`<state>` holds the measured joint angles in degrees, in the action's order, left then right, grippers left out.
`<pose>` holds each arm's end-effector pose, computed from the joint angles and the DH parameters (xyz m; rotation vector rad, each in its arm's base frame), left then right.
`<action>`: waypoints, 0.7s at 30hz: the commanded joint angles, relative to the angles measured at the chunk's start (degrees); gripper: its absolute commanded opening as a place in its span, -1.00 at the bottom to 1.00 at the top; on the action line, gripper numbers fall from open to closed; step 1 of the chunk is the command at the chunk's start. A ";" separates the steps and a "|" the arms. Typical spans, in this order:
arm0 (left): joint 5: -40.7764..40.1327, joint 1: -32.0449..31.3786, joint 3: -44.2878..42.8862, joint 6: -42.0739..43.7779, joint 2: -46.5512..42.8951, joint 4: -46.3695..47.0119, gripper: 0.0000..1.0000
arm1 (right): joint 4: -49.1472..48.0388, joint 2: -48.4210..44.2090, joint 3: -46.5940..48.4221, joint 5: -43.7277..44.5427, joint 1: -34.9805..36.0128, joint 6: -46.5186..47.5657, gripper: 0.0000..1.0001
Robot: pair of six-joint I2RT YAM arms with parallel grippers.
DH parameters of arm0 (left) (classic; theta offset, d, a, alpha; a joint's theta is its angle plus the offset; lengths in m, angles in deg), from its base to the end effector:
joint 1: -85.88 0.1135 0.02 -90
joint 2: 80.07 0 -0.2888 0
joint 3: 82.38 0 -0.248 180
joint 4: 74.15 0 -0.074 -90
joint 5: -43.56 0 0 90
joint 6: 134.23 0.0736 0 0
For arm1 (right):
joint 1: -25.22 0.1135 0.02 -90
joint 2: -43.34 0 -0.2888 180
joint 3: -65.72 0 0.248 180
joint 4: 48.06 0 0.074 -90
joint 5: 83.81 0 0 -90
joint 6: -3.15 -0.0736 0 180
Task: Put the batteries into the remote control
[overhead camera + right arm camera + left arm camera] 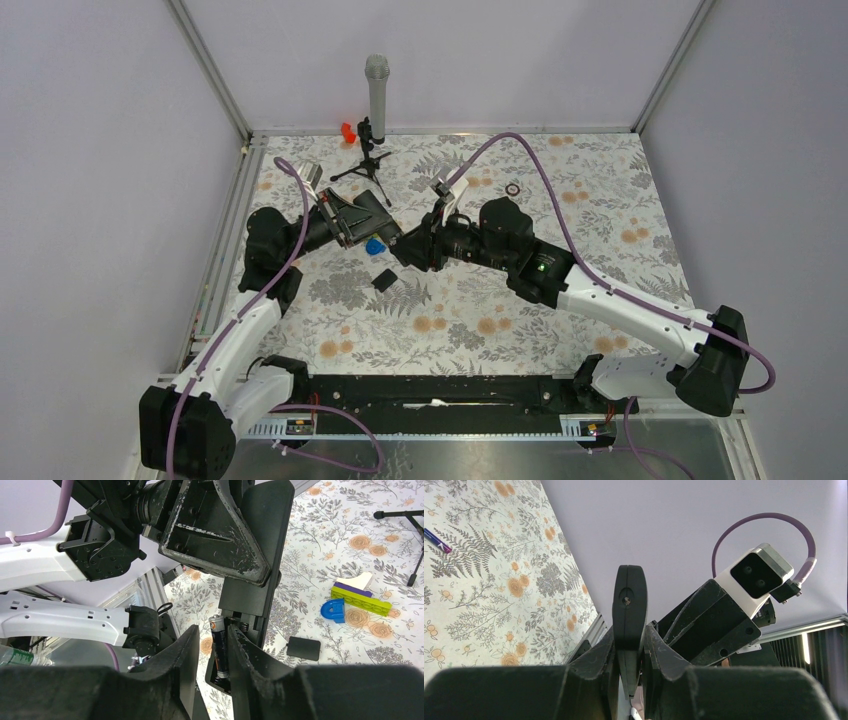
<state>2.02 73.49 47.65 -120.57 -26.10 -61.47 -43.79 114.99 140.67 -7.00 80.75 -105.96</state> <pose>0.2020 -0.1008 0.3483 -0.1337 1.7689 -1.7847 0.1686 0.2752 0.3994 -0.7190 1.5635 1.1765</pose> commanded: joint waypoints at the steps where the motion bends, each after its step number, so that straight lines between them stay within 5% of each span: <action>1: -0.68 -0.06 -2.48 -0.86 -1.59 5.65 -1.00 | 2.68 -0.74 1.84 0.76 0.37 -0.08 -0.28; 21: -2.68 -0.04 -2.26 2.82 -1.10 6.18 -1.00 | 7.40 -1.08 9.73 6.11 0.37 -12.46 0.15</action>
<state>0.71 73.49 47.65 -119.45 -26.10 -60.32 -36.95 114.89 147.53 -3.44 80.99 -113.87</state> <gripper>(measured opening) 0.175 0.549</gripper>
